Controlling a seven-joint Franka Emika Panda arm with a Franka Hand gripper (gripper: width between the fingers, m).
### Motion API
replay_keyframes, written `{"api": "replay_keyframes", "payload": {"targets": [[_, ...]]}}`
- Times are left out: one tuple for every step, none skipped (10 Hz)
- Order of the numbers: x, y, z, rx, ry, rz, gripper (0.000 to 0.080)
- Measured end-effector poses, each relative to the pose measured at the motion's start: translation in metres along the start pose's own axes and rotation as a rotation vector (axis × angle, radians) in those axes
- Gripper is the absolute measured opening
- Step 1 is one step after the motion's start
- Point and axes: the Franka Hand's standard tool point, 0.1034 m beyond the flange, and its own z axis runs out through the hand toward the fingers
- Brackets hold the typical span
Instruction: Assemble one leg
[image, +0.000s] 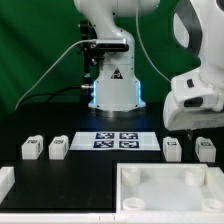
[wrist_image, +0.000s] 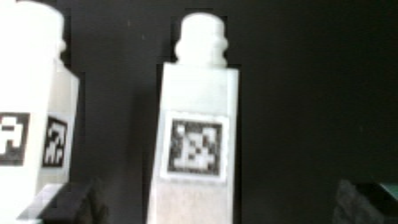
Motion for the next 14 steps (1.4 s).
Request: {"api": "replay_keyframes", "payload": {"targets": [[-0.001, 0.002, 0.006, -0.003, -0.117, 0.007, 0.0649], [0.007, -0.003, 0.008, -0.001, -0.182, 0.0, 0.0649], [0.004, -0.003, 0.01, -0.003, -0.271, -0.006, 0.0649], [0.006, -0.003, 0.011, -0.002, -0.318, -0.007, 0.0649], [0.01, -0.004, 0.012, 0.0, -0.306, 0.0, 0.0649], [0.009, -0.006, 0.016, -0.004, -0.31, -0.002, 0.0649], [0.007, -0.007, 0.023, -0.009, -0.323, -0.005, 0.0649], [0.005, -0.006, 0.028, -0.011, -0.332, -0.01, 0.0649], [0.004, -0.005, 0.032, -0.012, -0.333, -0.015, 0.0649], [0.004, -0.005, 0.031, -0.011, -0.331, -0.015, 0.0649], [0.004, -0.005, 0.031, -0.011, -0.331, -0.015, 0.0649], [0.004, -0.005, 0.031, -0.011, -0.331, -0.015, 0.0528], [0.004, -0.005, 0.031, -0.011, -0.331, -0.015, 0.0528], [0.004, -0.005, 0.031, -0.011, -0.331, -0.015, 0.0346]]}}
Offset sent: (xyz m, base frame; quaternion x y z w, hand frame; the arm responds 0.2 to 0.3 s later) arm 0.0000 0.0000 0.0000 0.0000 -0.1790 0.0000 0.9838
